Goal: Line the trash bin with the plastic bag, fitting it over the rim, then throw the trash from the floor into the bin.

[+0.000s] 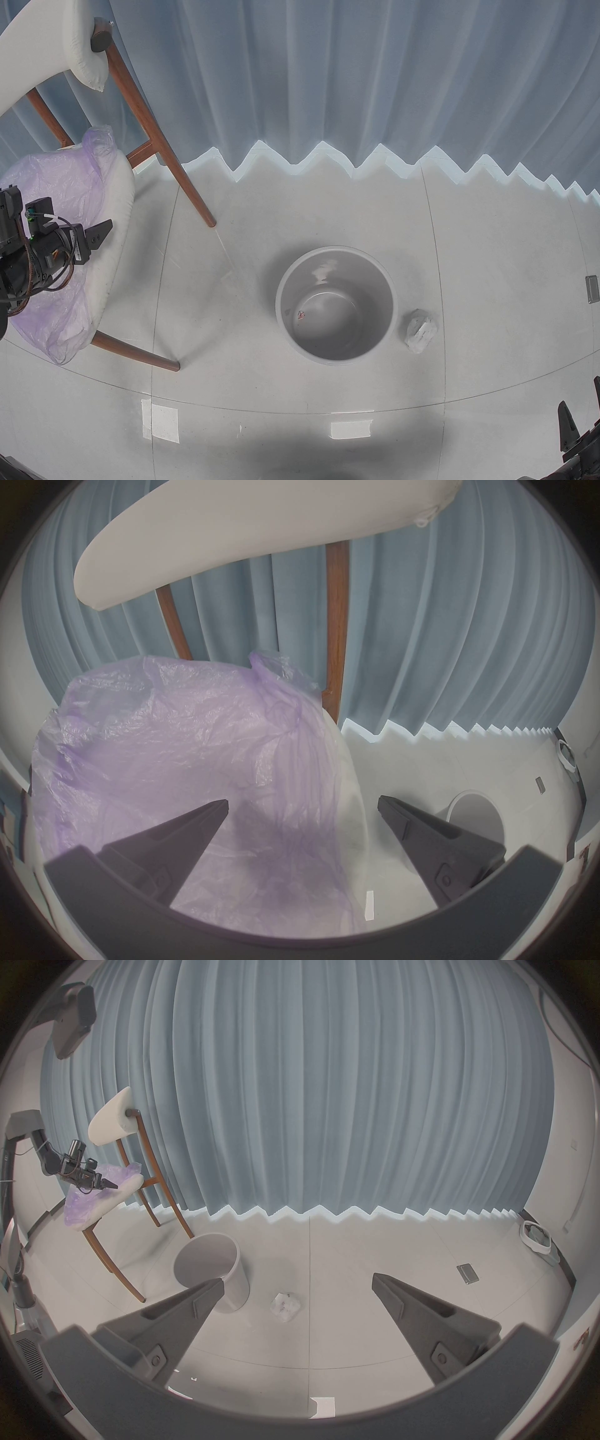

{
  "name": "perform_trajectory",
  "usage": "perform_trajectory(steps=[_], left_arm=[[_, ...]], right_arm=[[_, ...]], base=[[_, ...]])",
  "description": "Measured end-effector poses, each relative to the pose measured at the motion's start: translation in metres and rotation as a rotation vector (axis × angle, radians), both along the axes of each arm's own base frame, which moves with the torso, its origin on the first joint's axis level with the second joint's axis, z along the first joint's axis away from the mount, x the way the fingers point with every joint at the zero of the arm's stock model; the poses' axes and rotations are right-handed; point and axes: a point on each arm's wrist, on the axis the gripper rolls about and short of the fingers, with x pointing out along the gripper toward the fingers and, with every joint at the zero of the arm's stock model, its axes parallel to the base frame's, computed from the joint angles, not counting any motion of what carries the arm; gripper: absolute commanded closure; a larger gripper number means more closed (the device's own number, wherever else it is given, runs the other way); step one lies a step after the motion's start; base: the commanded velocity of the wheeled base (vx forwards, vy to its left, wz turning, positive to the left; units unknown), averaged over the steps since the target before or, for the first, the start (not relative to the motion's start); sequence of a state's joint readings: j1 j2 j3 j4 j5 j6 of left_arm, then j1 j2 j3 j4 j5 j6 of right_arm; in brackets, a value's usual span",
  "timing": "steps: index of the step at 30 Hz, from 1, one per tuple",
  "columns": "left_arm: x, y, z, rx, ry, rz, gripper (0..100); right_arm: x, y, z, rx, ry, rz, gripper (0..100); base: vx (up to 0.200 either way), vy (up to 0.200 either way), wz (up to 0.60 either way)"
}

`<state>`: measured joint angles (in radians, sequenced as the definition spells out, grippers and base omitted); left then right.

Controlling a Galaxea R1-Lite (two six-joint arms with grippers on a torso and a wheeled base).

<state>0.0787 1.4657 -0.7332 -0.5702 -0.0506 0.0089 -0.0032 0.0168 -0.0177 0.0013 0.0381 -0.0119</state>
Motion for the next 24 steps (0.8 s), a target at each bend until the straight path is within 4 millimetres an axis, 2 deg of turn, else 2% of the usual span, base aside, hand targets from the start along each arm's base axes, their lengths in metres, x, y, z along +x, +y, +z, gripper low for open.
perform_trajectory(steps=[16, 24], left_arm=[[0.003, 0.001, -0.007, -0.003, 0.024, 0.005, 100], [-0.014, 0.001, 0.013, -0.02, -0.062, -0.003, 100]], right_arm=[[0.0, 0.0, 0.0, 0.0, 0.0, 0.0, 0], [0.0, 0.0, 0.0, 0.0, 0.0, 0.0, 0]], base=[[0.0, 0.0, 0.0], [0.0, 0.0, 0.0]])
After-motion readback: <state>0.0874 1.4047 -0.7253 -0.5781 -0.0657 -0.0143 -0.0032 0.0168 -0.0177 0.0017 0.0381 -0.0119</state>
